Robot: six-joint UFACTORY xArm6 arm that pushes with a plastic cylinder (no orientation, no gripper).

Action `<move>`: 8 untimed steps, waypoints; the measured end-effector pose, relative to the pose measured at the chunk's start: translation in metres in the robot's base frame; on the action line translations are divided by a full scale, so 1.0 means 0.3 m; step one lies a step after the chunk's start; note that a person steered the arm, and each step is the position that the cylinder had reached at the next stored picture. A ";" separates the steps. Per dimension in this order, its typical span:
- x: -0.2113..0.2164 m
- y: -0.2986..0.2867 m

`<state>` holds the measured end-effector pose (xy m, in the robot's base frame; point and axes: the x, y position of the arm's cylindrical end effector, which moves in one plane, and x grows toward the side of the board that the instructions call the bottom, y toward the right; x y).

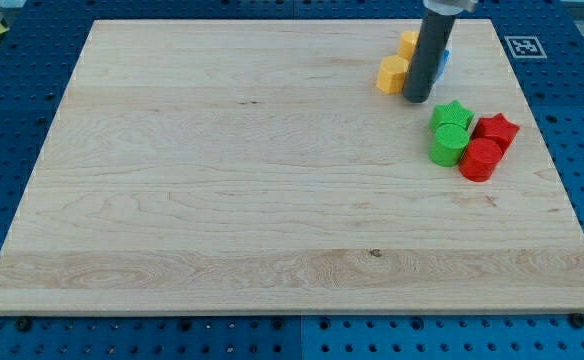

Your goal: Slide blue cube along with blue triangle towards center

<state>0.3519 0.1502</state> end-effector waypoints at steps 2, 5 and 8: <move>-0.089 0.347; -0.255 0.207; -0.211 0.038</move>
<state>0.2885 0.1616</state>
